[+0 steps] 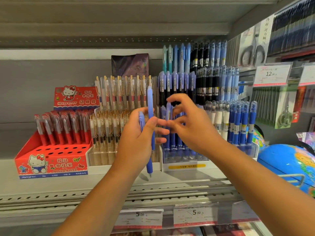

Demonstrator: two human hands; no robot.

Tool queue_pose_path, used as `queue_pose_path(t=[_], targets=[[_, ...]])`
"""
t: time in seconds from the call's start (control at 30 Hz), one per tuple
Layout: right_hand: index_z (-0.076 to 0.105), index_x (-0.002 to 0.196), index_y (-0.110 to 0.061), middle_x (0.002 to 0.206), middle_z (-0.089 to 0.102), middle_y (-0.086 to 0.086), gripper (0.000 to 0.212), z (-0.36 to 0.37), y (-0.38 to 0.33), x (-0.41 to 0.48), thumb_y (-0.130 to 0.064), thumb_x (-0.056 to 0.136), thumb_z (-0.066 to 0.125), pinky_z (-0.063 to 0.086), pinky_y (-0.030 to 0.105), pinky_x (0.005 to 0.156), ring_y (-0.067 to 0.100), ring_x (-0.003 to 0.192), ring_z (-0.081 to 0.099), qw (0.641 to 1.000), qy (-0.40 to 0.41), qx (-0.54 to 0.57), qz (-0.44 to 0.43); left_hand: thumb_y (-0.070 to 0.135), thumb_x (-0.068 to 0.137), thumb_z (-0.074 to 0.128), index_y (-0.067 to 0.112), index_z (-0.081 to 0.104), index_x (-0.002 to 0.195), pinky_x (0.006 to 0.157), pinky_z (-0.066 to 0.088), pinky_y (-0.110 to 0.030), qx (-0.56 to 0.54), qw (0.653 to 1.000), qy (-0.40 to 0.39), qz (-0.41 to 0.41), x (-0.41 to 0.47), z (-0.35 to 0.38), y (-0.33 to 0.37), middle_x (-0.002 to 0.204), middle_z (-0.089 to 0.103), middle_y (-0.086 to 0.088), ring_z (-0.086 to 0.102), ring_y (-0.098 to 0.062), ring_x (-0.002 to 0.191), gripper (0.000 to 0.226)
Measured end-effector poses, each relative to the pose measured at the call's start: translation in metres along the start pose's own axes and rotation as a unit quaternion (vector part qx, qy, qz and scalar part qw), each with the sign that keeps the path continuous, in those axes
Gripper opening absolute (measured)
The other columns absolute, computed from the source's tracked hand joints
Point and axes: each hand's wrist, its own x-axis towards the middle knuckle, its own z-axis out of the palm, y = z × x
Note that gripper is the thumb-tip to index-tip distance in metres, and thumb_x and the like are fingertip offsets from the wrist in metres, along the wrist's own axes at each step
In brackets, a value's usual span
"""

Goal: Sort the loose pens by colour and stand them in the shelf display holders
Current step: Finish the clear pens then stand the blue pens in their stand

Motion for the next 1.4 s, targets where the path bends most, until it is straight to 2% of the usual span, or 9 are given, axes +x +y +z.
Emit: queue_pose_path(t=[0.33, 0.53, 0.63, 0.77, 0.83, 0.97, 1.13, 1.27, 1.4], targets=[[0.036, 0.128, -0.034, 0.08, 0.06, 0.001, 0.049, 0.006, -0.003, -0.003, -0.011, 0.093, 0.062, 0.055, 0.053, 0.065, 0.023, 0.07, 0.063, 0.994, -0.047, -0.092, 0.028, 0.018, 0.104, 0.042, 0.019, 0.051, 0.106, 0.062, 0.06, -0.029, -0.027, 0.999, 0.013, -0.019, -0.001, 0.0, 0.0, 0.087, 0.073, -0.001, 0.073, -0.018, 0.077, 0.009], [0.033, 0.13, -0.032, 0.064, 0.061, -0.001, 0.042, 0.005, -0.004, -0.011, -0.028, 0.096, 0.057, 0.053, 0.047, 0.056, 0.018, 0.059, 0.059, 0.985, -0.041, -0.166, 0.014, 0.017, 0.105, 0.042, 0.018, 0.054, 0.105, 0.065, 0.059, -0.027, 0.011, 1.0, -0.011, -0.002, -0.002, -0.001, -0.003, 0.084, 0.071, 0.001, 0.071, -0.014, 0.079, 0.012], [0.047, 0.12, -0.03, 0.07, 0.059, -0.003, 0.027, 0.003, -0.009, -0.014, -0.019, 0.096, 0.053, 0.05, 0.037, 0.058, 0.011, 0.058, 0.053, 0.999, 0.023, -0.024, 0.014, 0.018, 0.105, 0.042, 0.017, 0.055, 0.106, 0.066, 0.06, -0.029, 0.011, 1.0, -0.017, -0.004, -0.003, -0.001, -0.001, 0.083, 0.07, -0.001, 0.071, -0.016, 0.077, 0.013], [0.054, 0.124, -0.024, 0.089, 0.061, -0.014, 0.029, 0.0, -0.026, -0.01, -0.019, 0.097, 0.059, 0.054, 0.027, 0.063, 0.005, 0.075, 0.061, 0.98, 0.042, 0.192, 0.029, 0.016, 0.105, 0.044, 0.015, 0.057, 0.106, 0.066, 0.062, -0.034, 0.005, 0.999, -0.038, -0.007, -0.005, 0.002, 0.0, 0.083, 0.07, -0.002, 0.071, -0.02, 0.077, 0.014], [0.056, 0.121, -0.026, 0.091, 0.063, -0.012, 0.028, -0.001, -0.031, -0.008, -0.018, 0.095, 0.062, 0.054, 0.024, 0.064, 0.003, 0.081, 0.063, 0.977, 0.037, 0.206, 0.027, 0.016, 0.105, 0.044, 0.015, 0.058, 0.106, 0.066, 0.061, -0.031, 0.014, 0.999, -0.05, 0.001, -0.006, 0.003, 0.0, 0.083, 0.071, 0.0, 0.07, -0.018, 0.076, 0.014], [0.058, 0.102, -0.026, 0.082, 0.065, -0.003, 0.023, -0.001, -0.035, -0.007, -0.006, 0.092, 0.065, 0.052, 0.017, 0.055, 0.001, 0.065, 0.061, 0.975, 0.052, 0.216, 0.025, 0.02, 0.104, 0.044, 0.019, 0.06, 0.107, 0.069, 0.061, -0.032, 0.017, 0.998, -0.066, -0.007, -0.006, 0.002, -0.003, 0.088, 0.071, 0.0, 0.07, -0.018, 0.082, 0.017], [0.059, 0.111, -0.014, 0.086, 0.066, 0.01, 0.02, -0.003, -0.03, -0.007, -0.006, 0.094, 0.063, 0.058, 0.027, 0.059, 0.016, 0.07, 0.068, 0.966, 0.078, 0.24, 0.057, 0.031, 0.102, 0.043, 0.027, 0.062, 0.109, 0.075, 0.061, -0.032, 0.045, 0.997, -0.063, 0.001, -0.006, 0.0, -0.006, 0.097, 0.072, 0.006, 0.07, -0.013, 0.091, 0.021], [0.054, 0.118, -0.022, 0.082, 0.061, 0.001, 0.028, -0.009, -0.023, -0.007, -0.008, 0.095, 0.061, 0.058, 0.027, 0.057, 0.012, 0.067, 0.068, 0.96, 0.103, 0.246, 0.081, 0.032, 0.104, 0.04, 0.026, 0.059, 0.099, 0.06, 0.057, -0.029, 0.034, 0.999, 0.006, 0.018, -0.003, -0.004, -0.003, 0.079, 0.066, 0.0, 0.066, -0.017, 0.071, 0.021], [0.052, 0.112, -0.033, 0.084, 0.062, 0.001, 0.032, -0.019, -0.013, -0.007, -0.007, 0.096, 0.06, 0.059, 0.028, 0.057, 0.017, 0.071, 0.07, 0.964, 0.118, 0.224, 0.083, 0.035, 0.106, 0.038, 0.035, 0.056, 0.088, 0.044, 0.034, -0.025, 0.049, 0.998, 0.034, 0.033, -0.002, -0.006, -0.003, 0.062, 0.047, 0.005, 0.037, -0.009, 0.046, 0.026]])
